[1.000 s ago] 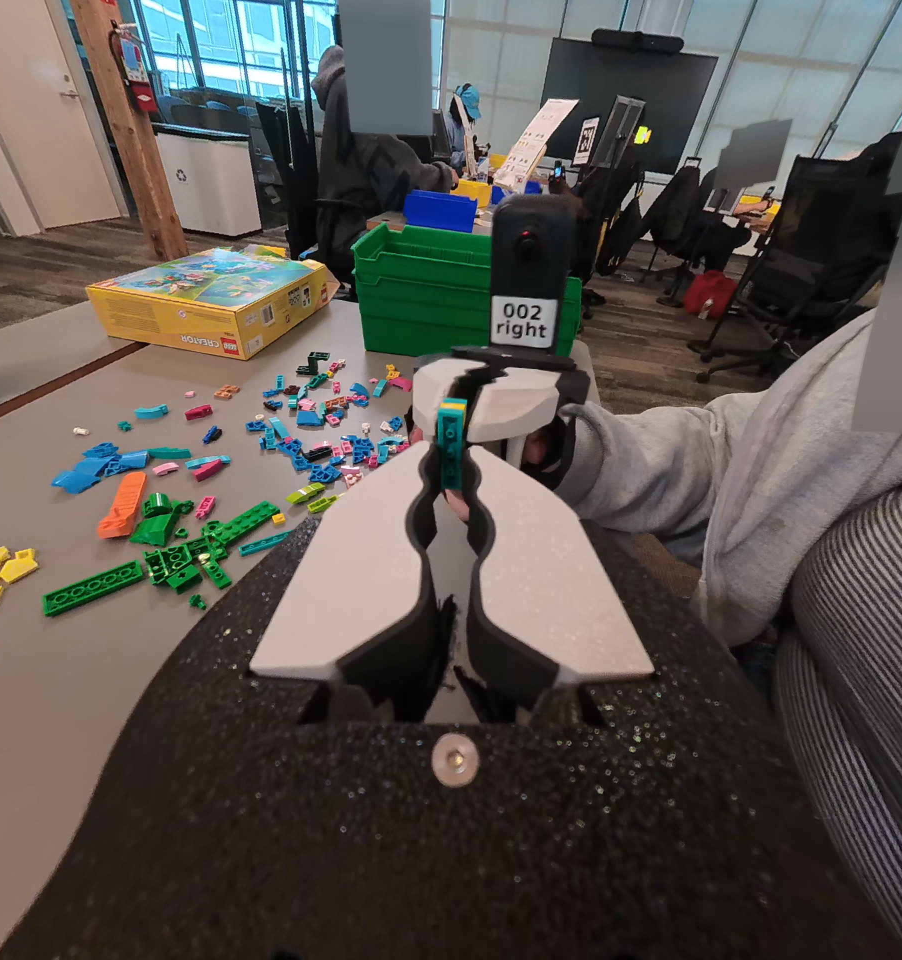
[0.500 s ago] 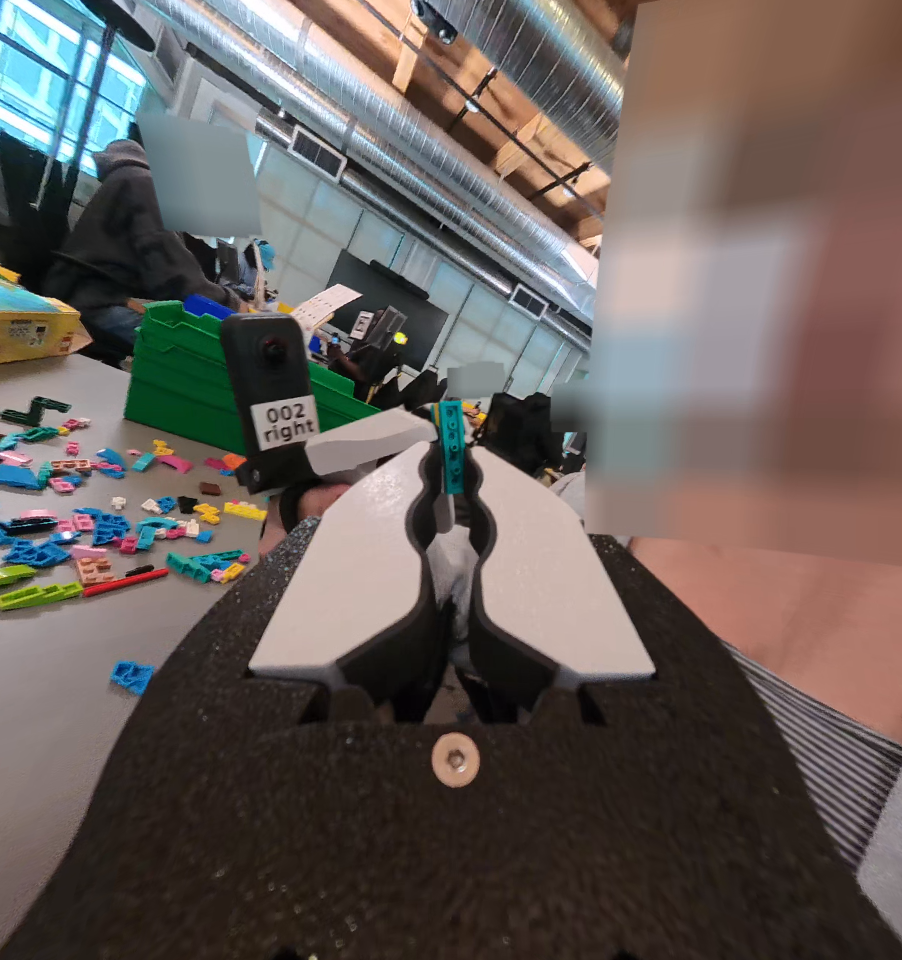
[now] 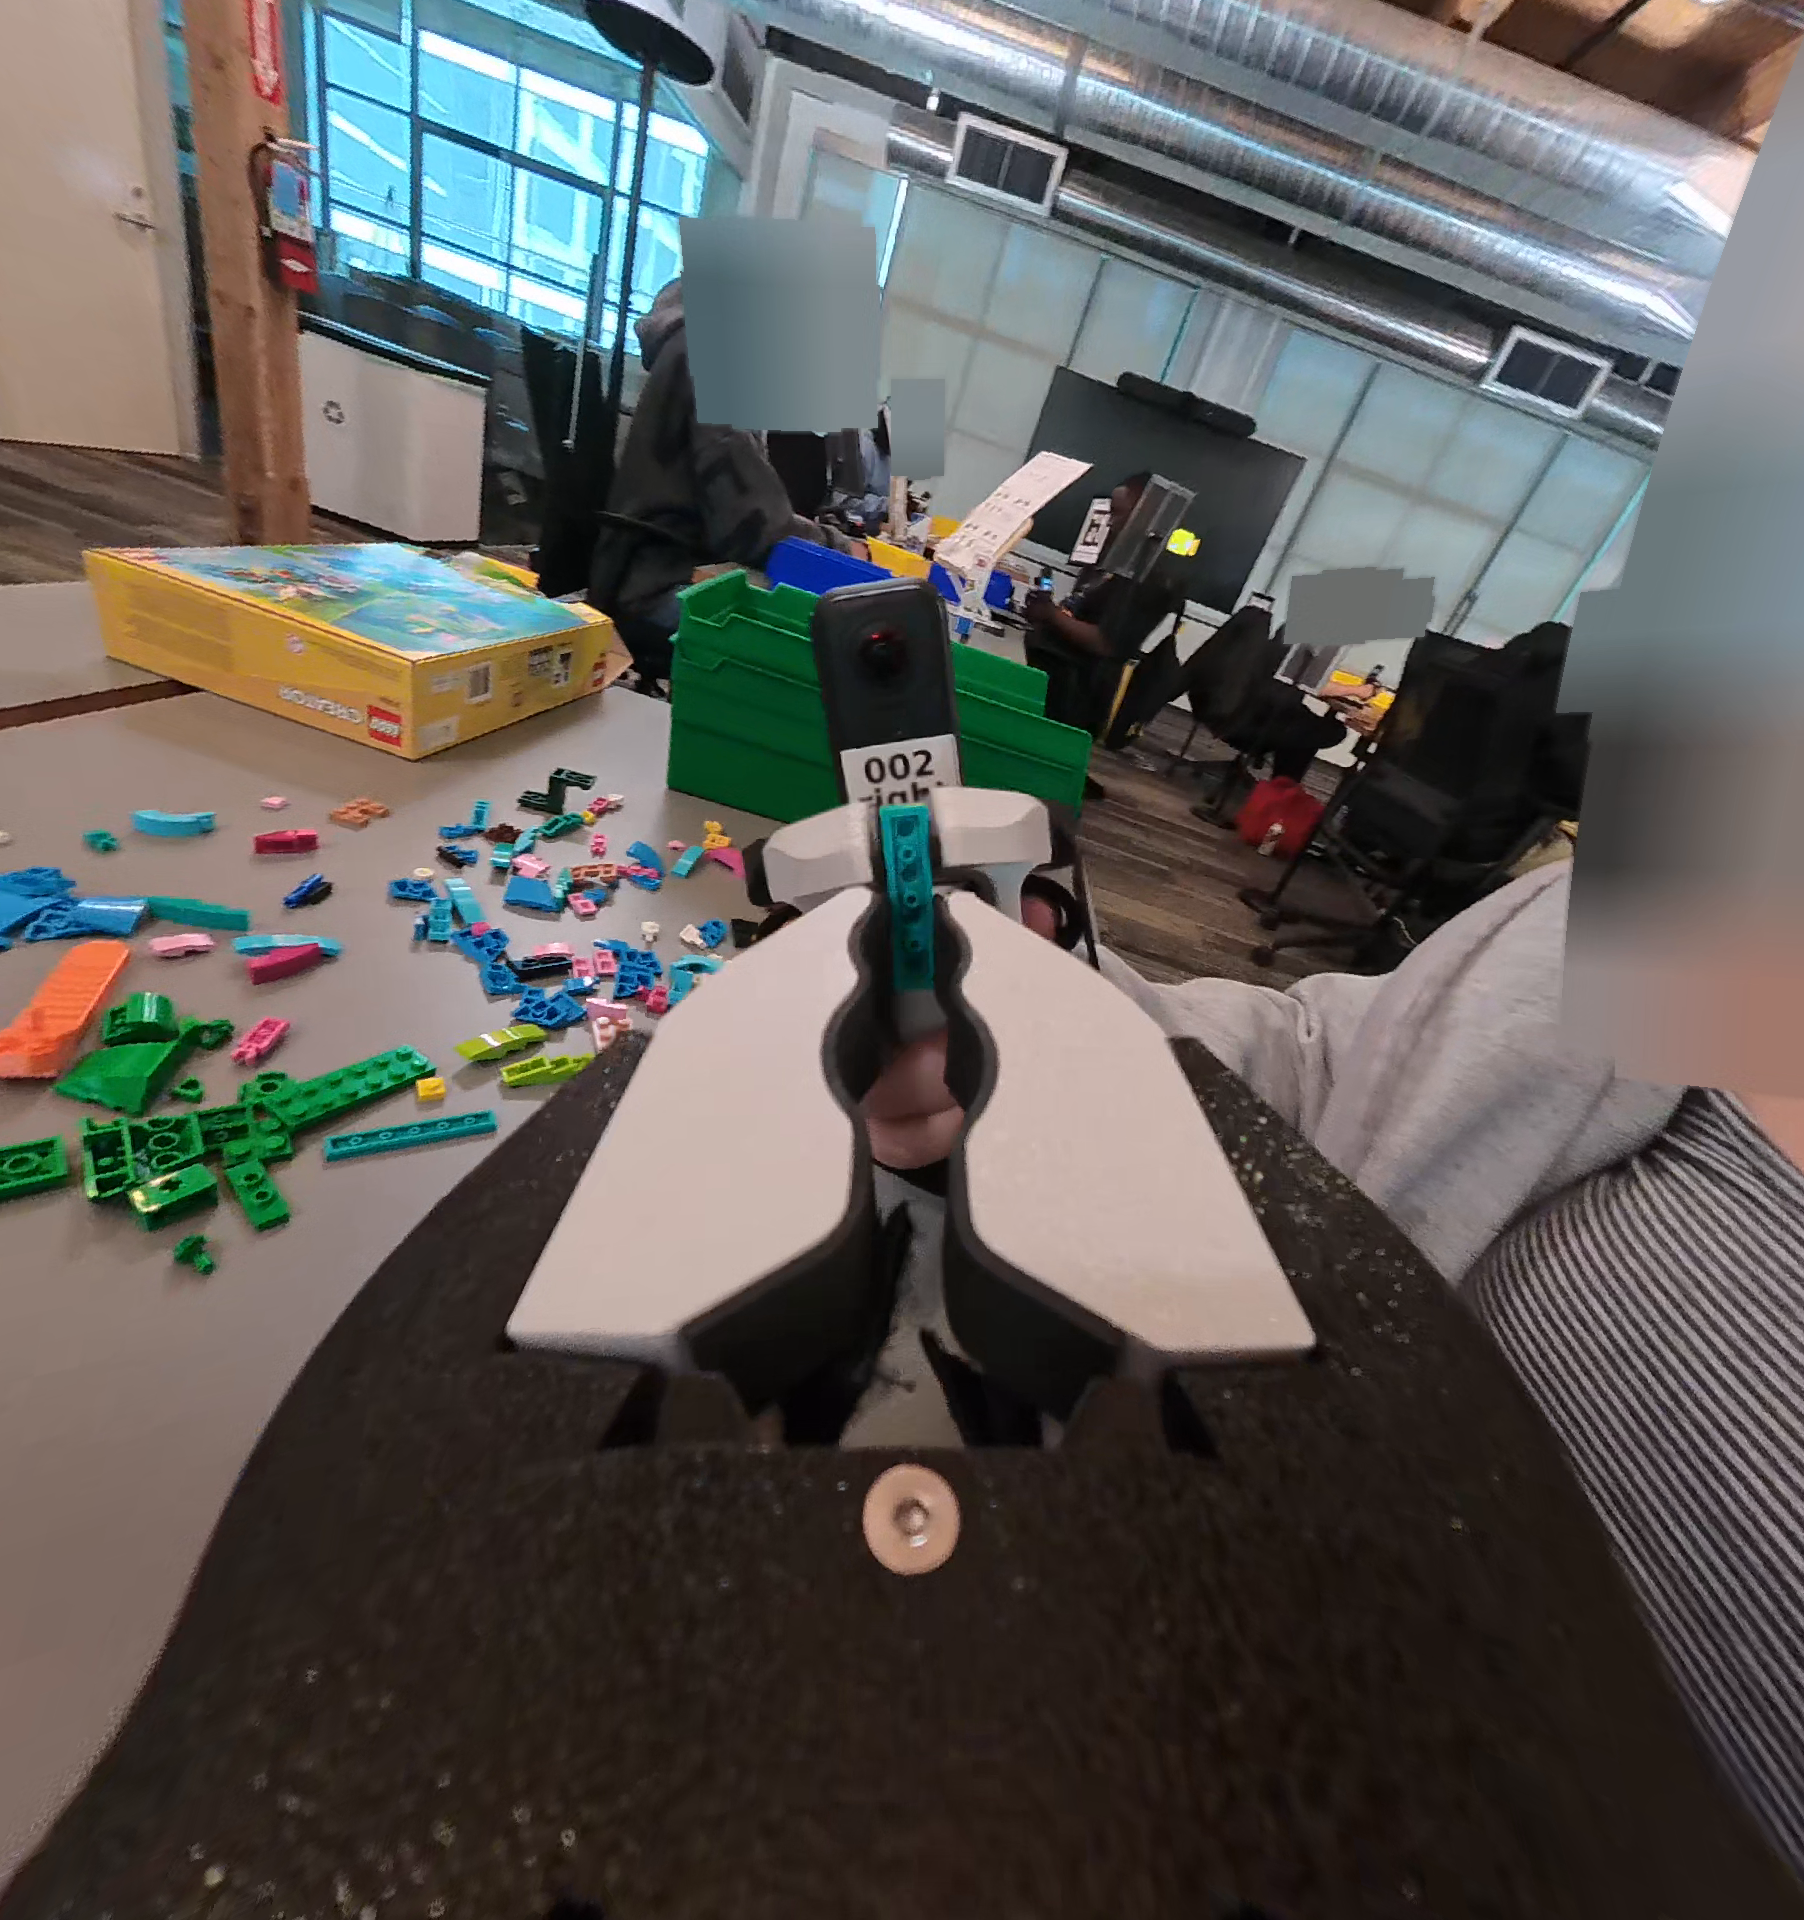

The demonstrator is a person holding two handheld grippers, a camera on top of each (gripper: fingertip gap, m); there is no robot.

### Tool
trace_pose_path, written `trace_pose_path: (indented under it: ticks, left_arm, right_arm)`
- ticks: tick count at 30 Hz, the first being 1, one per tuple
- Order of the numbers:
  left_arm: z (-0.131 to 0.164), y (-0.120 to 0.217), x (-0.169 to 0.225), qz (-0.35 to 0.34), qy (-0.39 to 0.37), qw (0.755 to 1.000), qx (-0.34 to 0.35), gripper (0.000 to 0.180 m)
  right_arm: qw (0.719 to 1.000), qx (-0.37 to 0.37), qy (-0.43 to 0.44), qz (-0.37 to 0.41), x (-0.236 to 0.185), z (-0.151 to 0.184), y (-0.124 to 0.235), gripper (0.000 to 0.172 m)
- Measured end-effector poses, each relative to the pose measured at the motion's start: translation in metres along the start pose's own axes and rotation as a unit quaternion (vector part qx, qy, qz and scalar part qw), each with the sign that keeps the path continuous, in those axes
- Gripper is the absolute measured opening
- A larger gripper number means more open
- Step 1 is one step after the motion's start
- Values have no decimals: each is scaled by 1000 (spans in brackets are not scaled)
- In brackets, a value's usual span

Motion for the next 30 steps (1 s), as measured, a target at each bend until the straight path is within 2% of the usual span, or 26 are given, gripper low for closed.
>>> trace_pose_path:
  ticks: [2, 4, 8, 13, 19, 23, 26, 30]
  left_arm:
    - [3, -2, -2, -16, -3, 1000, -17, 27]
    - [10, -6, -1, -13, -11, 998, -52, 33]
    - [10, -9, 4, -13, -43, 998, -38, 8]
    - [12, -8, 0, -24, -45, 996, -68, 8]
    - [10, -2, -4, -25, -21, 999, -40, 8]
    - [8, 9, -16, -71, -50, 995, -48, 8]
    - [12, 16, -25, -140, -131, 978, -81, 8]
    - [25, 27, -39, -259, -282, 916, -117, 8]
  right_arm:
    - [1000, 2, -3, -4, 0, 0, 1, 6]
    - [1000, 2, -3, -8, -2, 0, 1, 6]
    - [1000, -11, 13, 1, -2, 2, 1, 6]
    - [996, -46, 71, 32, -2, 2, 3, 7]
    - [992, -53, 97, 54, 0, 1, 5, 13]
    - [991, -40, 111, 69, 2, -5, 9, 18]
    - [982, -71, 149, 93, 4, -3, 10, 18]
    - [944, -113, 264, 162, 8, 1, 9, 16]
Point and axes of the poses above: each gripper's, where its closed fingertips meet, y back along the fingers, z out of its underside, x = y × z across the jaws, the point moved 5 cm from there along y, back along the fingers, and after that the axes turned 10 degrees about -z, right-handed, at the moved point
